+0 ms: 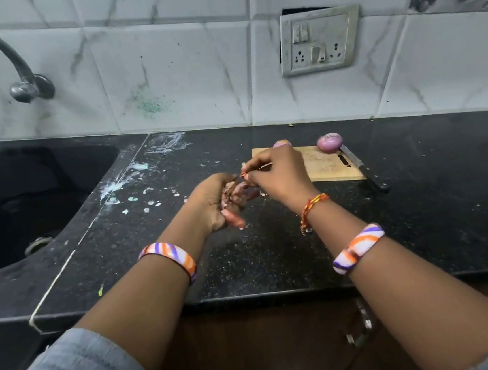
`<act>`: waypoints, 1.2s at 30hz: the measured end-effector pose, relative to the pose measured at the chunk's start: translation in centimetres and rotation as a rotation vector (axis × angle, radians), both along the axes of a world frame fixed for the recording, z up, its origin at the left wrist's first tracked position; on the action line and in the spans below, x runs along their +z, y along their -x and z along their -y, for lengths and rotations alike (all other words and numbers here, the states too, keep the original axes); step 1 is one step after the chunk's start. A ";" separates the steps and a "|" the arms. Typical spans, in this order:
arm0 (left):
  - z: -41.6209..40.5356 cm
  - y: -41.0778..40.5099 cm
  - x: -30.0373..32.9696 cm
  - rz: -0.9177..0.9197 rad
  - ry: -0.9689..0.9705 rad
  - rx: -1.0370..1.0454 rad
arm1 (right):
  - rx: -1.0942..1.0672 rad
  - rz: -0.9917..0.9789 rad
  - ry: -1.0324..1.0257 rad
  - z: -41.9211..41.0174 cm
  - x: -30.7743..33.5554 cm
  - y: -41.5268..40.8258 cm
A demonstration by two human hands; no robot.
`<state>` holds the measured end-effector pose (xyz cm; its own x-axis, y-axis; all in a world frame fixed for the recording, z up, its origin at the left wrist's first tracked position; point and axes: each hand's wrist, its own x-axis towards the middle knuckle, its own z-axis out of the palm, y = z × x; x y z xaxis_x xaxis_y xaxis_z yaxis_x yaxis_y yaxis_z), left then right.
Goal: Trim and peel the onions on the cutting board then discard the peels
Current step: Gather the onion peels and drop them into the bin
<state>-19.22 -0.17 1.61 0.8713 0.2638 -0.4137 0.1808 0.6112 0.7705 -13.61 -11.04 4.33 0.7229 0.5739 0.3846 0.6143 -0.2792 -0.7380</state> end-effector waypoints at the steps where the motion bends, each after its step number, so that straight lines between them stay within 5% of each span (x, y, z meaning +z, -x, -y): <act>1: 0.4 -0.6 0.3 0.036 0.019 0.000 | -0.030 0.151 0.092 -0.5 0.2 0.1; 5: 0.9 -2.6 0.7 0.029 0.009 0.084 | -0.176 0.590 0.511 -1.6 1.0 -0.2; 7: 0.3 -3.3 0.4 0.020 0.069 0.106 | -0.035 0.546 0.659 -2.1 1.3 -1.1; 10: -1.2 -4.2 -0.1 0.036 0.145 0.108 | 0.327 0.011 0.638 -2.1 2.3 -2.8; 13: -3.2 -4.3 -0.2 0.070 0.178 0.106 | 0.226 -0.565 0.132 -1.9 2.8 -5.8; 14: -4.0 -4.4 -0.2 0.077 0.195 0.124 | 0.123 -0.545 0.107 -1.9 2.2 -7.1; 17: -6.4 -4.3 -0.2 0.082 0.201 0.181 | -0.097 -0.054 0.513 -2.1 -1.2 -9.0; 22: -8.3 -4.1 -0.2 0.110 0.231 0.268 | -0.046 0.274 0.807 -3.3 -4.2 -6.7; 32: -10.9 -2.3 0.0 0.129 0.237 0.411 | 0.068 0.332 0.802 -3.7 -3.8 -2.1; 36: -10.4 -1.6 0.0 0.093 0.214 0.456 | 0.192 0.017 0.627 -6.2 -3.1 -3.9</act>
<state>-17.64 10.28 1.59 0.7234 0.5435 -0.4259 -0.2043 0.7576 0.6199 -9.68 -4.80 1.28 0.5822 0.8112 -0.0549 0.7060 -0.5378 -0.4608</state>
